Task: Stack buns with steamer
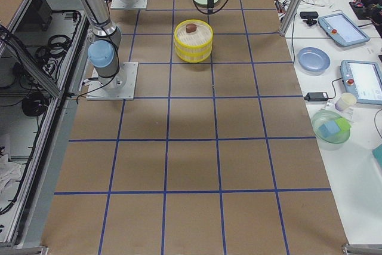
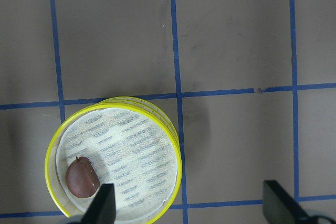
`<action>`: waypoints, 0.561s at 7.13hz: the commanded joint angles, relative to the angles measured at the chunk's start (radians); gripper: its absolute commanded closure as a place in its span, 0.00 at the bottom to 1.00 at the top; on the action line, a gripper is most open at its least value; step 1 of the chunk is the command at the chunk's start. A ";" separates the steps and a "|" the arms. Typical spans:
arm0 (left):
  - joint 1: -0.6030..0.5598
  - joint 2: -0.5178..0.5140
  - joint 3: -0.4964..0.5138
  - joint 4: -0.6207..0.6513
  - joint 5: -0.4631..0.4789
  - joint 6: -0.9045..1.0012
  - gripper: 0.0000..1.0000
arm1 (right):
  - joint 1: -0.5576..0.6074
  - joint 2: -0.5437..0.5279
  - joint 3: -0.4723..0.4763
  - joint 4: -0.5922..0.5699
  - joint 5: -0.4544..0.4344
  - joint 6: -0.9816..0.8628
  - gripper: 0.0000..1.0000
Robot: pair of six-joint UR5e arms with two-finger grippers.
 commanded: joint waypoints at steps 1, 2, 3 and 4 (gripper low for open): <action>0.104 0.076 0.005 -0.080 0.025 0.168 0.00 | 0.000 -0.001 0.002 0.000 0.000 0.000 0.00; 0.159 0.109 0.008 -0.095 0.026 0.270 0.00 | 0.000 -0.001 0.002 0.000 0.002 0.002 0.00; 0.202 0.135 0.007 -0.150 0.026 0.297 0.00 | 0.002 -0.001 0.002 0.002 0.003 0.002 0.00; 0.221 0.152 -0.007 -0.170 0.026 0.297 0.00 | 0.000 -0.006 0.008 0.002 0.003 0.008 0.00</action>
